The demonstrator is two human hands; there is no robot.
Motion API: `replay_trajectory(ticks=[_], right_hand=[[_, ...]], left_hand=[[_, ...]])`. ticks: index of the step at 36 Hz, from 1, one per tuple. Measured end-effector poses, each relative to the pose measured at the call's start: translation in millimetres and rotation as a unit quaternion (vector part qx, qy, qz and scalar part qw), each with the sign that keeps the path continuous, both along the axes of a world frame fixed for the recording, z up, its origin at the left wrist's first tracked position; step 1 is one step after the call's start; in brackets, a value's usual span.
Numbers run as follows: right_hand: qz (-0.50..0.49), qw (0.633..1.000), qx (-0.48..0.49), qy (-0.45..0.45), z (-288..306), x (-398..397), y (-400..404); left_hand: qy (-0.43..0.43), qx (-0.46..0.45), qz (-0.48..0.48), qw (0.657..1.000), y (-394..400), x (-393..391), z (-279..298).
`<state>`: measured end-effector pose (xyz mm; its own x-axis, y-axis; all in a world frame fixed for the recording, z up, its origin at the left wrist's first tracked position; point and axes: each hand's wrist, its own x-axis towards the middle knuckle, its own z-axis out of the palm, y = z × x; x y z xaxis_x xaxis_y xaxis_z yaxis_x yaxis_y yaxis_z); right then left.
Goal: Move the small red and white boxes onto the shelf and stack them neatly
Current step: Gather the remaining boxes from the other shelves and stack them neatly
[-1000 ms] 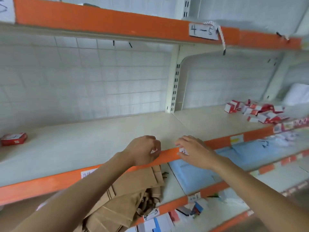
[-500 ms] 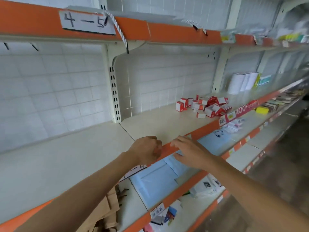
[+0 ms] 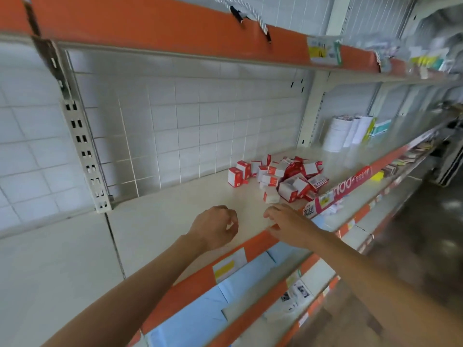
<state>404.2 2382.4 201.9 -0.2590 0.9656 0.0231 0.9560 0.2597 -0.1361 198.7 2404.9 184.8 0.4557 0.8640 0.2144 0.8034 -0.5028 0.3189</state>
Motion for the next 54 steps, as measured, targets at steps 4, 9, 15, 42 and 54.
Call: replay_trajectory(ticks=[4,9,15,42,54], right_hand=[[-0.029,0.999,0.007,0.038,1,8,37],[-0.114,0.993,0.008,-0.008,-1,14,80],[-0.13,0.991,0.002,-0.022,-18,16,110],[0.3,0.941,-0.075,0.139,-40,-39,96],[0.509,0.839,-0.015,0.194,-26,-166,-7]], left_hand=[[0.0,-0.001,0.025,1.0,13,0,-2],[0.01,-0.013,0.065,0.998,16,-6,-6],[0.004,-0.008,0.117,0.993,16,-6,1],[-0.064,0.039,0.33,0.941,-67,17,-19],[-0.005,0.063,0.487,0.871,-213,-75,-10]])
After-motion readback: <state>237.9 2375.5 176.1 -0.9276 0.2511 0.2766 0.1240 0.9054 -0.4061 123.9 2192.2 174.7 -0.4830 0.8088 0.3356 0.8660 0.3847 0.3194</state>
